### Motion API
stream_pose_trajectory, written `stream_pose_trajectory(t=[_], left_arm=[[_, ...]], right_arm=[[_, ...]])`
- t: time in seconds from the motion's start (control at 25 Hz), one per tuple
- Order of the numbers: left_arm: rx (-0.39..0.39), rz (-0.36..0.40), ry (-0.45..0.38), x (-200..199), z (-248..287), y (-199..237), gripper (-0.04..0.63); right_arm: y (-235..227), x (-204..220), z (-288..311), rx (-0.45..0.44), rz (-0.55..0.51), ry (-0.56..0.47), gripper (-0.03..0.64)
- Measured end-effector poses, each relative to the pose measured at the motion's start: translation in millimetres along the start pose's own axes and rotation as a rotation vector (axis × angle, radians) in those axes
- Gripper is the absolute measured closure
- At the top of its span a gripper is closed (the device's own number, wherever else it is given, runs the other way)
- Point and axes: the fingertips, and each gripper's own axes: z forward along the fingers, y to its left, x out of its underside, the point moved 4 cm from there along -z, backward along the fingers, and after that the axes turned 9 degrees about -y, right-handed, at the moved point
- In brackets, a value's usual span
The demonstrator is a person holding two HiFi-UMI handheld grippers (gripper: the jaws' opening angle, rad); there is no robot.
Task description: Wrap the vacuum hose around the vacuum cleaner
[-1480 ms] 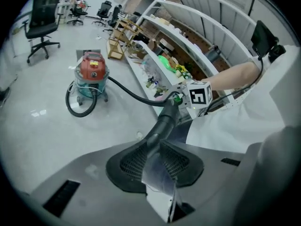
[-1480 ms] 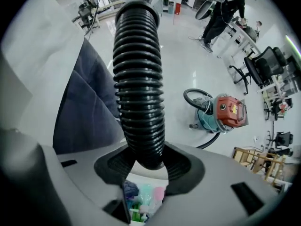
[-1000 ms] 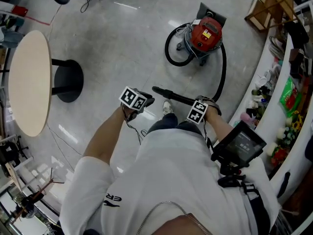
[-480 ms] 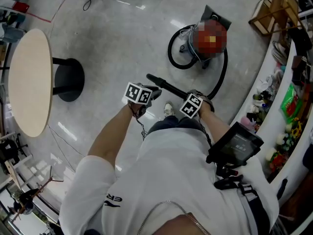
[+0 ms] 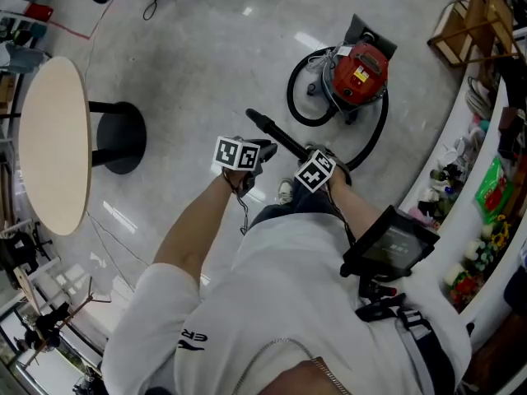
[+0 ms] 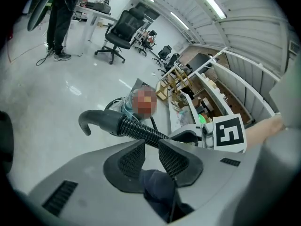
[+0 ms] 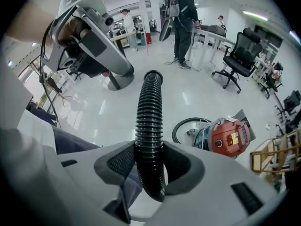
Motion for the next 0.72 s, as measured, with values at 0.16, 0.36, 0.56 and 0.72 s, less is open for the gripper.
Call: stream_pose_trajectory(t=[0.16, 0.36, 0.56, 0.72], left_arm=[[-0.027, -0.03, 0.0, -26, 21, 7, 0.523], [-0.054, -0.074, -0.017, -54, 43, 11, 0.523], [-0.084, -0.182, -0.023, -63, 70, 25, 0.523], [-0.083, -0.235, -0.011, -68, 82, 32, 0.523]], right_arm=[[-29, -19, 2, -0.009, 0.019, -0.043, 0.437], [-56, -35, 8, -0.032, 0.05, -0.067, 0.442], [-84, -44, 17, -0.079, 0.088, -0.087, 0.445], [-103, -51, 22, -0.11, 0.129, -0.102, 0.446]])
